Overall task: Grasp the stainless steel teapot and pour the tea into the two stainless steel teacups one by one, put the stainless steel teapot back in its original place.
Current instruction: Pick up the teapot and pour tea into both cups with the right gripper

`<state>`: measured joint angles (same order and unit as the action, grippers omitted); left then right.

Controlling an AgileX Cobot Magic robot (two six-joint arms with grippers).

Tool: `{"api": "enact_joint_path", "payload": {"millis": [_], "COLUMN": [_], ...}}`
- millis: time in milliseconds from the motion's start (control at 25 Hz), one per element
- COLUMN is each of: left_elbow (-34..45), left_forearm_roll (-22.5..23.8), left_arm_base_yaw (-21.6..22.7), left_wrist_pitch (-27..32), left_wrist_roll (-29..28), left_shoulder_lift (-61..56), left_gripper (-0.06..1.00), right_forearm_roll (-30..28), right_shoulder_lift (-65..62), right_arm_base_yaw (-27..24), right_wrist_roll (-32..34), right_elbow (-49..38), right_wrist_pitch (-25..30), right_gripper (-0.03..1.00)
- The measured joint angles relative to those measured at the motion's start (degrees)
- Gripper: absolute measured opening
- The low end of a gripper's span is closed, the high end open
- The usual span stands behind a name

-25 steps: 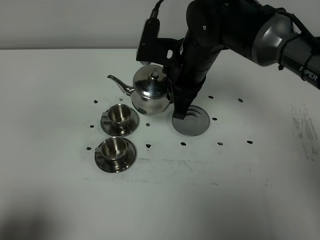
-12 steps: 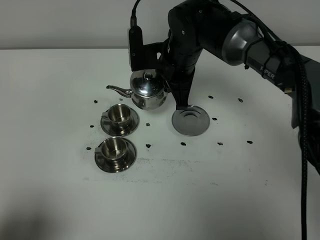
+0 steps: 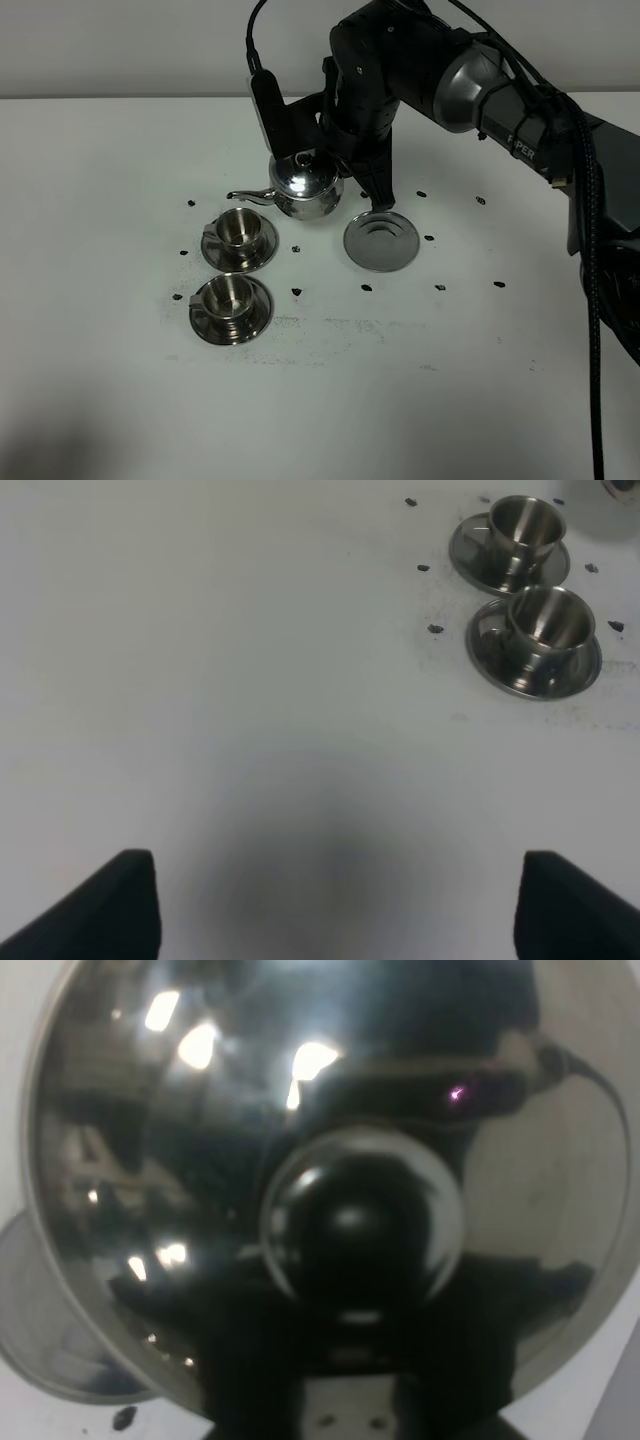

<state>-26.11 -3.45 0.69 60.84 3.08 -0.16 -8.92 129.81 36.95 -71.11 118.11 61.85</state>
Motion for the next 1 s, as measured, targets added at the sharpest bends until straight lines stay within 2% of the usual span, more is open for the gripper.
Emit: {"api": "enact_joint_path", "payload": {"millis": [160, 1000], "left_elbow": [0.0, 0.0], "left_forearm_roll": [0.0, 0.0], "left_arm_base_yaw": [0.0, 0.0], "left_wrist_pitch": [0.0, 0.0], "left_wrist_roll": [0.0, 0.0], "left_shoulder_lift": [0.0, 0.0], "left_gripper": [0.69, 0.69], "right_forearm_roll": [-1.9, -6.5], "right_shoulder_lift": [1.0, 6.3], "right_arm_base_yaw": [0.0, -0.1], "right_wrist_roll": [-0.8, -4.0], "right_elbow": [0.3, 2.4], "right_wrist_pitch": [-2.3, -6.2], "right_gripper": [0.18, 0.18]}}
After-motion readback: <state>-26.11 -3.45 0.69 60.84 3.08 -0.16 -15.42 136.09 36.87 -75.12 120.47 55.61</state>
